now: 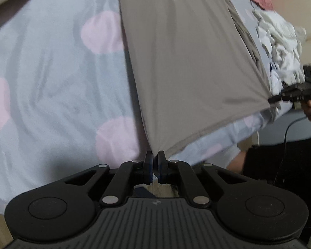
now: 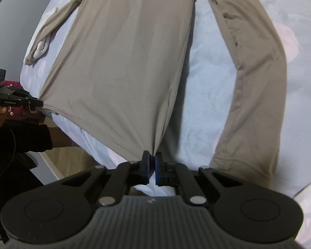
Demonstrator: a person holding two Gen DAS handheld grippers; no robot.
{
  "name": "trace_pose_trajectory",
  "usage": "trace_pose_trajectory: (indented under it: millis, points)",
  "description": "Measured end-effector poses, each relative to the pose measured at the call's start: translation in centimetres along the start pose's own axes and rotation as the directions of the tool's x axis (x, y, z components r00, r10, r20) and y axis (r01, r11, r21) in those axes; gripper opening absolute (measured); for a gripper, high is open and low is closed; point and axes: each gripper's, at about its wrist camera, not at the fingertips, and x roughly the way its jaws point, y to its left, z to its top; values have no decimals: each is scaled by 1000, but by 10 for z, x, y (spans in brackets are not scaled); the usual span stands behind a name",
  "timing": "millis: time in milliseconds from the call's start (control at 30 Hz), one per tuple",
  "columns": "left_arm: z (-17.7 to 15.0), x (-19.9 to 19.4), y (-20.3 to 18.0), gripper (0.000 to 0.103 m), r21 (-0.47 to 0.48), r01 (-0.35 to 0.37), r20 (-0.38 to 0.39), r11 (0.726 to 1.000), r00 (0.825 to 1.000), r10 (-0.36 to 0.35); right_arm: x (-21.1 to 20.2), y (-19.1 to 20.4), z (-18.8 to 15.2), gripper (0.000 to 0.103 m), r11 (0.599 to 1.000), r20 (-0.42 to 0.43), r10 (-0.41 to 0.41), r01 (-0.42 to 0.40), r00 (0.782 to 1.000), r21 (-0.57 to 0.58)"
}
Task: Fold clothes
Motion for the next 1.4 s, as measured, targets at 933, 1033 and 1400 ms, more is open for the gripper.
trace_pose_trajectory:
  millis: [933, 1033, 1400]
  points:
    - [60, -49, -50, 41, 206, -184, -27, 961, 981, 193, -51, -19, 31, 37, 977, 153, -192, 204, 969, -68]
    - [111, -54, -81, 49, 280, -214, 120, 936, 975, 187, -63, -15, 47, 37, 959, 205, -240, 265, 949, -101]
    - [279, 38, -223, 49, 466, -180, 195, 867, 976, 97, -57, -77, 14, 37, 975, 230, -213, 220, 950, -3]
